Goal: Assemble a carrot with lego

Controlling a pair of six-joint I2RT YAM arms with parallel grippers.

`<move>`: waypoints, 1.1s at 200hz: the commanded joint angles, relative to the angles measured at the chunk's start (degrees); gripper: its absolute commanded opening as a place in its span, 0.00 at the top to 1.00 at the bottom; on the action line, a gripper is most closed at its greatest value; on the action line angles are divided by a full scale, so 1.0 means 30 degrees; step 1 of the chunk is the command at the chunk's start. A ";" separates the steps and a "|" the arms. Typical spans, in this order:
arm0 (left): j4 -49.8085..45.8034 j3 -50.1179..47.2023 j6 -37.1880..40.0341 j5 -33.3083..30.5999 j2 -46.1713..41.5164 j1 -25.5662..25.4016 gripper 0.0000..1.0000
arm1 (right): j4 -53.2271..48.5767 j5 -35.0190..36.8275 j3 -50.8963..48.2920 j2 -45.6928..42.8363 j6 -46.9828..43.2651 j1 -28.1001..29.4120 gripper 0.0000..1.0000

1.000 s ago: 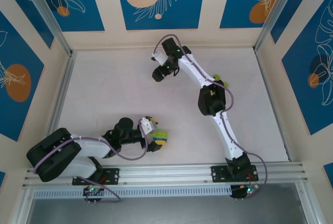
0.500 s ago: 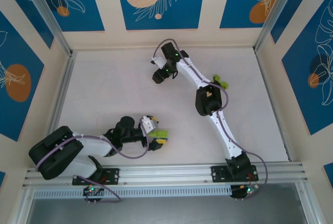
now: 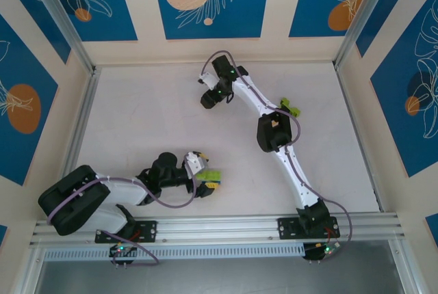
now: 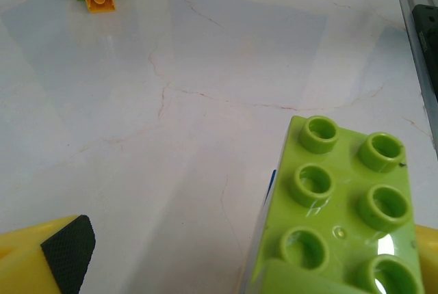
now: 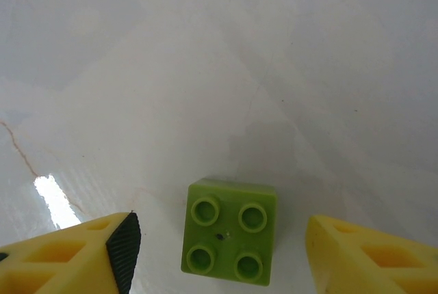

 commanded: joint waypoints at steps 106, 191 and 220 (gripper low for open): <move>-0.0206 0.0588 0.0089 0.0366 0.0398 0.0316 0.00 | -0.0407 0.0063 0.1027 0.0988 -0.0222 0.0193 0.48; -0.0311 0.0684 0.0127 0.0353 0.0522 0.0340 0.00 | -0.0667 0.0370 0.1011 0.0836 0.0336 0.0323 0.59; -0.0315 0.0678 0.0113 0.0378 0.0530 0.0342 0.00 | -0.0689 0.0747 0.0119 -0.0158 0.1321 0.0293 0.65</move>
